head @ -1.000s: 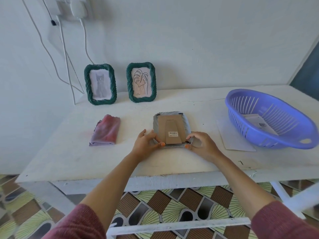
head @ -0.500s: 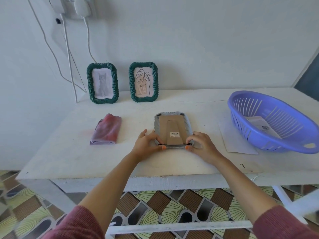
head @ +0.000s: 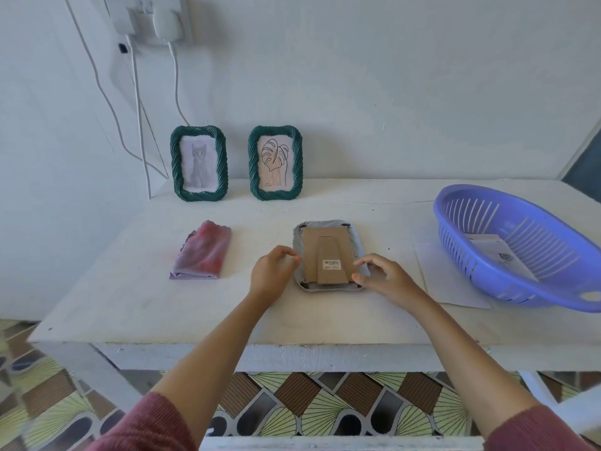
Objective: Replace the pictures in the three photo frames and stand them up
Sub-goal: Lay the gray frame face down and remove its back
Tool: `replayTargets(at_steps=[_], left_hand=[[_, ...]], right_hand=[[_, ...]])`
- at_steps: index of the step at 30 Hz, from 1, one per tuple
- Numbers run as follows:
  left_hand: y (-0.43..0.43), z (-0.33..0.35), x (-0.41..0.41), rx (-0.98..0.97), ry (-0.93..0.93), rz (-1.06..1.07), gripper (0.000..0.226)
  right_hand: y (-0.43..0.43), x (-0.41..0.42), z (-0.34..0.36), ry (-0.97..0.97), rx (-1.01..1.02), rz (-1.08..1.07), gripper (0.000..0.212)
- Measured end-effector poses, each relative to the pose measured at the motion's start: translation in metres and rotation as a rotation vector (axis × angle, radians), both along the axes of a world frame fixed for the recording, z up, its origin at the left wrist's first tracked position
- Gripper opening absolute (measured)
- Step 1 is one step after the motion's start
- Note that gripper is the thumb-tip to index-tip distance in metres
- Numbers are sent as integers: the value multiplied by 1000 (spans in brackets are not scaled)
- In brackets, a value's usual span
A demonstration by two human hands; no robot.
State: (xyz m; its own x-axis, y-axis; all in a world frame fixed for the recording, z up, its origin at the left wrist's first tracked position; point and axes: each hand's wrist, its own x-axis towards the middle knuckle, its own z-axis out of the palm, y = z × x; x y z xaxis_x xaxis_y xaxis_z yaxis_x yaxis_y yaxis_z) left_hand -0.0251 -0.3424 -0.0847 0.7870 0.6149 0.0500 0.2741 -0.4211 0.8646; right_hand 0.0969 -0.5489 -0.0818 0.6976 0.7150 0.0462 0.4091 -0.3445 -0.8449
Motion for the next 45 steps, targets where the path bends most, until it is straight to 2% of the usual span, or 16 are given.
replayTargets(at_steps=[3,6,8,11,19,27,37,45], left_hand=[[2,-2,20,134,99,134,23],[1,0,37,192,227,130,30],[-2,2,45,204,246,130,30],[-6,2,51,186,214,176,27],[-8,1,59,68,134,251,18],[-10,5,61,7,145,276,12],[-17,20,58,11,144,282,24],[-28,35,58,-106,52,178,33]], right_hand=[[12,9,5,-49,-50,-116,16],[30,19,8,-105,-74,-206,24],[39,26,5,-120,-106,-225,31],[44,32,-6,-162,-170,-244,36],[42,33,-14,-198,-108,-261,34],[42,32,-17,-244,-110,-255,35],[41,31,-17,-241,-131,-251,34],[42,33,-18,-242,-138,-262,32]])
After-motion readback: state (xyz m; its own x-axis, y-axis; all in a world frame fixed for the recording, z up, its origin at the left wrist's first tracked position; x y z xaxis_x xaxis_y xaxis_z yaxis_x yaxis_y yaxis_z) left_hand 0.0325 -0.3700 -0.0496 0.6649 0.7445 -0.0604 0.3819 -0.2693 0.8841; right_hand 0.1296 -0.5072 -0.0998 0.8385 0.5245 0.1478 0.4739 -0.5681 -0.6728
